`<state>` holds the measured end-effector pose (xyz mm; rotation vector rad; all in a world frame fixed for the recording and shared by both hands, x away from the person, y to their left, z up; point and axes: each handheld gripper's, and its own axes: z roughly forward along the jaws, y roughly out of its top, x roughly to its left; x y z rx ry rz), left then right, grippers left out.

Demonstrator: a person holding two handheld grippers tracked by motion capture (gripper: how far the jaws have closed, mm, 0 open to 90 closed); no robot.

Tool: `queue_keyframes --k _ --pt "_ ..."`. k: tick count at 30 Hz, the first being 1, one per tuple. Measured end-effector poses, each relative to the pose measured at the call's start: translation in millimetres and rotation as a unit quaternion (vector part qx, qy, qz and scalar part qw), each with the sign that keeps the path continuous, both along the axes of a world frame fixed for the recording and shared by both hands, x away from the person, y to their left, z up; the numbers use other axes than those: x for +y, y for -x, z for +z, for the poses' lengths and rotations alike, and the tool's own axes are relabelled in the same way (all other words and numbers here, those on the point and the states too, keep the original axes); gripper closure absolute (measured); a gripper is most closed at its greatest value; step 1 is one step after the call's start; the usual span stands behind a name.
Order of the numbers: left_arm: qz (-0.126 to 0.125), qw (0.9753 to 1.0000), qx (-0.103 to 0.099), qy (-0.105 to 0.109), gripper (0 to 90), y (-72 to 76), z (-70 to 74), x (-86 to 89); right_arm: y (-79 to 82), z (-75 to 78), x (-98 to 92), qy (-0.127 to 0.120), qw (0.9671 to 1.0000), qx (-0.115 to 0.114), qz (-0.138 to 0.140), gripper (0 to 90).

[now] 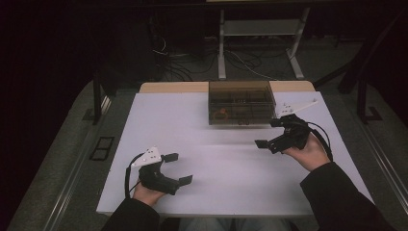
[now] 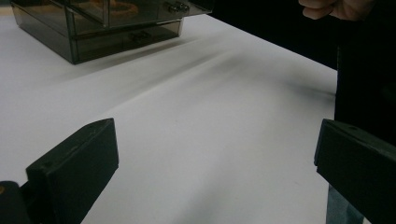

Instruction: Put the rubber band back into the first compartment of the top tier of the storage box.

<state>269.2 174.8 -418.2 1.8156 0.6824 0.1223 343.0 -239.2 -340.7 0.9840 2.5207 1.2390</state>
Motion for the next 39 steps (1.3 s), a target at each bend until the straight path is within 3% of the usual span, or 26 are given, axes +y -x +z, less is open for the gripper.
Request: queue_keyframes --k 28,35,39 --pt "0.004 1.0000 0.000 -0.002 0.0 -0.3 -0.6 -0.8 44.4 -37.6 -44.0 -0.036 0.9984 0.005 -0.042 0.4" --pt "0.006 1.0000 0.000 -0.002 0.0 -0.5 -0.7 -1.1 55.2 -54.5 -56.8 -0.050 0.9969 0.010 -0.059 0.4" --pt "0.006 1.0000 0.001 -0.004 0.0 -0.8 -1.2 -1.0 61.2 -63.0 -61.5 -0.051 0.9966 0.002 -0.065 0.4"
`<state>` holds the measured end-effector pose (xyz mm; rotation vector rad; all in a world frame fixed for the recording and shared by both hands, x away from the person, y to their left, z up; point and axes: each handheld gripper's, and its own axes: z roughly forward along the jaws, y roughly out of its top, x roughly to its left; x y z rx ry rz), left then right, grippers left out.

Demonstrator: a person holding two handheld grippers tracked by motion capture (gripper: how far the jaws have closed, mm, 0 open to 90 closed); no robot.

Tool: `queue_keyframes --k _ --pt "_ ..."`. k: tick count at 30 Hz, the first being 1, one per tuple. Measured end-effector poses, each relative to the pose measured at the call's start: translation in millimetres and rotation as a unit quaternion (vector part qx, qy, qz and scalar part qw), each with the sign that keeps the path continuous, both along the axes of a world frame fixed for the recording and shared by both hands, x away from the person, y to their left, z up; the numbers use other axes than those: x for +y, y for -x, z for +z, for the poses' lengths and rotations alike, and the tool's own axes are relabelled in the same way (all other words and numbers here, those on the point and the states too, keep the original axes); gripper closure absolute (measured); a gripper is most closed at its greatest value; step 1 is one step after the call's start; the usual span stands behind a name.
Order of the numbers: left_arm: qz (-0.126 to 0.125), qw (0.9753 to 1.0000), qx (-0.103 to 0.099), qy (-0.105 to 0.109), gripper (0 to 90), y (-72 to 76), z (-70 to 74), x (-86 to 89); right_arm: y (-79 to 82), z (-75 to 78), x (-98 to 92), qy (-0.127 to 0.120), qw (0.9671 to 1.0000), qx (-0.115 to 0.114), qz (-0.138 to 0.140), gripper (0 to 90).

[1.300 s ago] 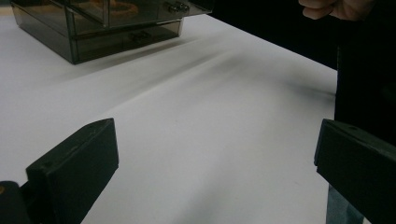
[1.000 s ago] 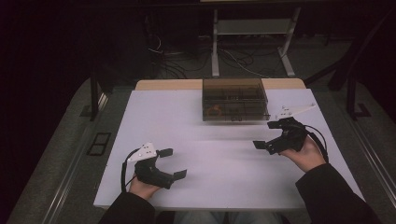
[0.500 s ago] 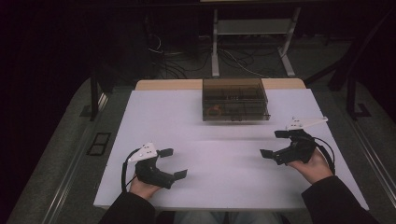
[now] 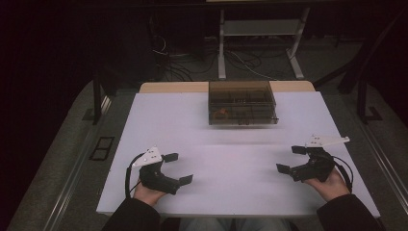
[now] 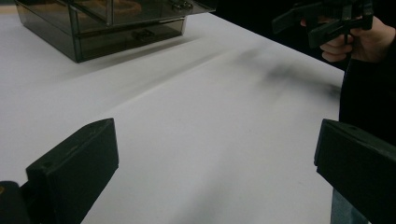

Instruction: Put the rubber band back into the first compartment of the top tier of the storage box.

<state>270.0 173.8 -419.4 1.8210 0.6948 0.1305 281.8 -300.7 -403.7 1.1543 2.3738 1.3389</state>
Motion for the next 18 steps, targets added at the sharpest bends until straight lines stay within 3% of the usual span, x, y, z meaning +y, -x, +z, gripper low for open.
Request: queue_keyframes --k 18 --pt "0.007 0.9999 0.005 -0.012 0.0 -2.5 -2.7 -0.1 19.7 -18.8 -7.6 -0.005 0.9999 0.004 -0.014 0.4"
